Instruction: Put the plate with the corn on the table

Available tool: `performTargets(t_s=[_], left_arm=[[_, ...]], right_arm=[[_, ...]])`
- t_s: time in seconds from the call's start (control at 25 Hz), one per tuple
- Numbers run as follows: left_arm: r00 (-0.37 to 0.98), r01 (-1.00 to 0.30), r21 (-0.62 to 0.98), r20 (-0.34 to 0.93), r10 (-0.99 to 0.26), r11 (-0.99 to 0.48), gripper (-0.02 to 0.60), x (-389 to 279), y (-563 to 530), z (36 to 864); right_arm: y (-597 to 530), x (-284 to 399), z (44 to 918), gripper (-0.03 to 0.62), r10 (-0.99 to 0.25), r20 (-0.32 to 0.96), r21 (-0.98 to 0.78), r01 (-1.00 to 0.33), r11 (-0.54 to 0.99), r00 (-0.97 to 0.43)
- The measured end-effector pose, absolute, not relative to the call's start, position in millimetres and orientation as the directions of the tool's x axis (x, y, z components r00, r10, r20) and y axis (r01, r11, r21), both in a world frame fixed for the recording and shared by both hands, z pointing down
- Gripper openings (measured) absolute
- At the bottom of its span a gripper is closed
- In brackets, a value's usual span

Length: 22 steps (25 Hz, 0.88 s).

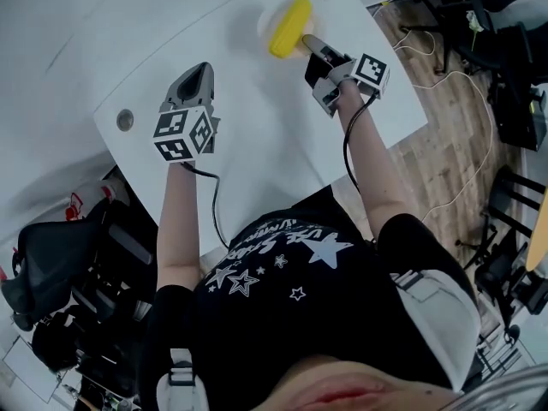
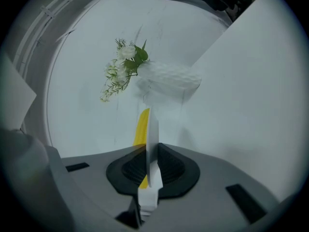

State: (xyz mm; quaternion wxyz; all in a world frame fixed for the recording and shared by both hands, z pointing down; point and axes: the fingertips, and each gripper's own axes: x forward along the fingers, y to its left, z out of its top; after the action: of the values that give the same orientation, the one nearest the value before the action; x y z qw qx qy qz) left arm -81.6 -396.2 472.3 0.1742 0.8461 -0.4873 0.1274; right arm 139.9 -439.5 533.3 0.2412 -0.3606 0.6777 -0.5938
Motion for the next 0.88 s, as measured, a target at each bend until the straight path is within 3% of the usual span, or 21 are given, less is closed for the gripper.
performTargets(t_s=[0.32,0.88], left_arm=[[0.438,-0.898,0.170,0.406,-0.802,-0.405,0.008,-55.8,-429.1,483.1],[0.381,-0.925,0.198,0.474,-0.794,-0.326,0.006,-37.1,-463.3,524.6]], right_arm=[[-480.1,144.7,550.8,0.032,-0.713,0.086,-0.983,-0.174,0.052,-0.696],[-532.6,160.5,602.2,0.032,-0.692,0.157,-0.985,-0.160,-0.061,-0.704]])
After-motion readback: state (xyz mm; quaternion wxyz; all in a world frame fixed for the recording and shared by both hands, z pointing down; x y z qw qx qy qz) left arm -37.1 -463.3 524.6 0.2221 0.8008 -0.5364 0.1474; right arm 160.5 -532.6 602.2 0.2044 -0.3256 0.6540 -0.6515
